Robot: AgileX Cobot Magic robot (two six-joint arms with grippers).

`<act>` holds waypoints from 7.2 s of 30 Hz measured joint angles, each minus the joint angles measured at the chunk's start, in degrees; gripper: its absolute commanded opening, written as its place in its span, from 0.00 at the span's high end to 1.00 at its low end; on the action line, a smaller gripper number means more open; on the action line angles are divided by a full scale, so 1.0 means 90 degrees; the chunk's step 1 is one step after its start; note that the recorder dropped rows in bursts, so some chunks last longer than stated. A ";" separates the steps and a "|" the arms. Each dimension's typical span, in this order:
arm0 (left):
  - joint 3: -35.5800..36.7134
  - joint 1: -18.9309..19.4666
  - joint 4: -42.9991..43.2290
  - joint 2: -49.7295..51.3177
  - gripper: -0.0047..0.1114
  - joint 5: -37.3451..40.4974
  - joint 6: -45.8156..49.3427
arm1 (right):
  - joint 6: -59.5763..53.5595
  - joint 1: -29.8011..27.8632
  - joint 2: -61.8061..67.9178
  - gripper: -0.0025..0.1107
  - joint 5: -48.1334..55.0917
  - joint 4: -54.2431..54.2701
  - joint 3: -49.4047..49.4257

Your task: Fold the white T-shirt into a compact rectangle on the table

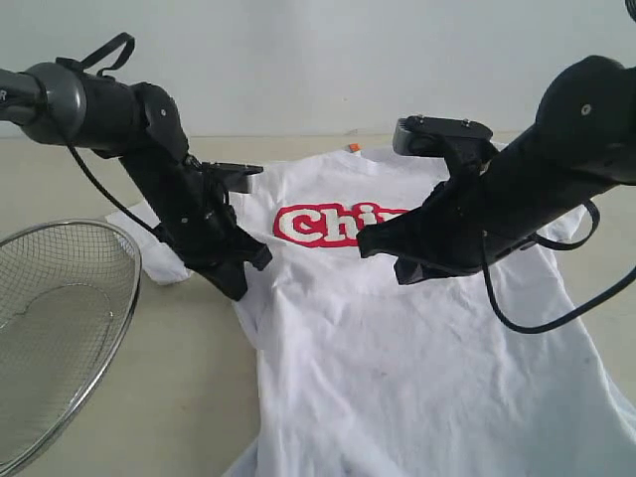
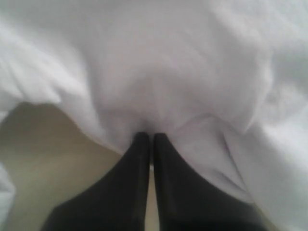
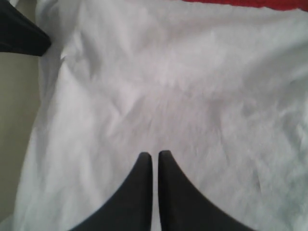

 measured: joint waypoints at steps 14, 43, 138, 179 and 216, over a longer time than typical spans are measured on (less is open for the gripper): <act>-0.0854 0.0034 0.1581 0.0136 0.92 0.0647 -0.0767 | 0.0000 0.0000 -0.0038 0.98 0.0115 0.0000 0.0000; 0.3663 -0.1688 -0.0237 -0.3834 0.92 0.0662 -0.0396 | 0.0342 0.0000 -0.2764 0.98 -0.0081 0.0000 0.2562; 0.6209 -0.2855 -0.0280 -0.5270 0.92 -0.1785 -0.3353 | 0.0381 0.0000 -0.3225 0.98 -0.0509 -0.0002 0.2464; 0.5276 -0.2855 0.1375 -0.6563 0.92 -0.1757 -0.3354 | 0.0258 -0.4288 0.1417 0.51 0.0983 0.1645 -0.1831; 0.5276 -0.2855 0.1267 -0.6776 0.92 -0.1600 -0.3595 | -0.0672 -0.4910 0.3218 0.51 0.2085 0.1797 -0.2895</act>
